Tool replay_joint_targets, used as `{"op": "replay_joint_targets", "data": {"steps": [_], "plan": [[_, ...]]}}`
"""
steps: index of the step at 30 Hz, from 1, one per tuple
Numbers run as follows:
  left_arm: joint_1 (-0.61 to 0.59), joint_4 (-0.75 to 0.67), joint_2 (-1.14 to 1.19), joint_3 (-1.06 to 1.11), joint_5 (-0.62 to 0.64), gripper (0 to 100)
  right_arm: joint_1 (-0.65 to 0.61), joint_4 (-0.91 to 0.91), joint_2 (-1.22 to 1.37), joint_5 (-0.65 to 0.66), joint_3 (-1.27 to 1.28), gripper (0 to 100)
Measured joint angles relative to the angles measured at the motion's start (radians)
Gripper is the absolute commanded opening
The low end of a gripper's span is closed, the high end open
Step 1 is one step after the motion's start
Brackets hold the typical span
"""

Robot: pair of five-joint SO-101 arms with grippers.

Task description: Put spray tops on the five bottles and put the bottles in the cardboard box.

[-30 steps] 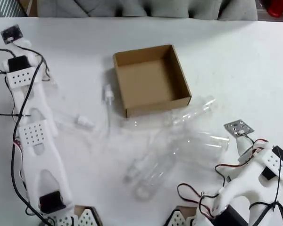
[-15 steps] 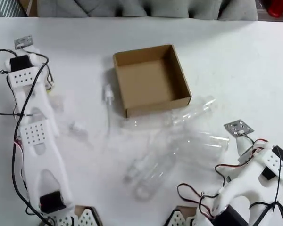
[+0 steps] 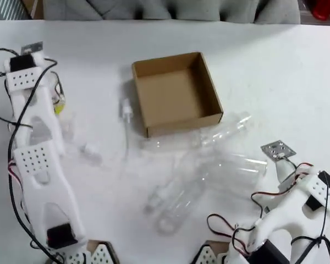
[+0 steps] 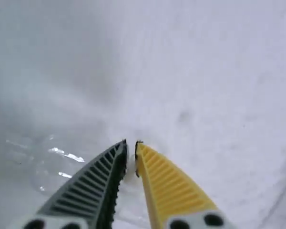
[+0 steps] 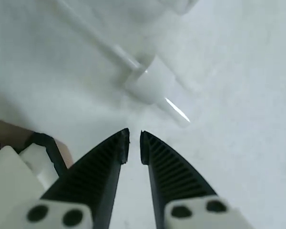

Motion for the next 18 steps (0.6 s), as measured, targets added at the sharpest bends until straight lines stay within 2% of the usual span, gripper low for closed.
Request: {"op": "replay_joint_targets", "data": {"steps": [8, 18], "plan": [[-0.025, 0.0, -0.12, 0.078, 0.003, 5, 0.002, -0.044, 0.0, 0.005, 0.005, 1.6], [-0.046, 0.0, -0.445, 0.393, 0.002, 5, 0.002, -0.126, 0.0, 0.005, 0.054, 1.6]]}}
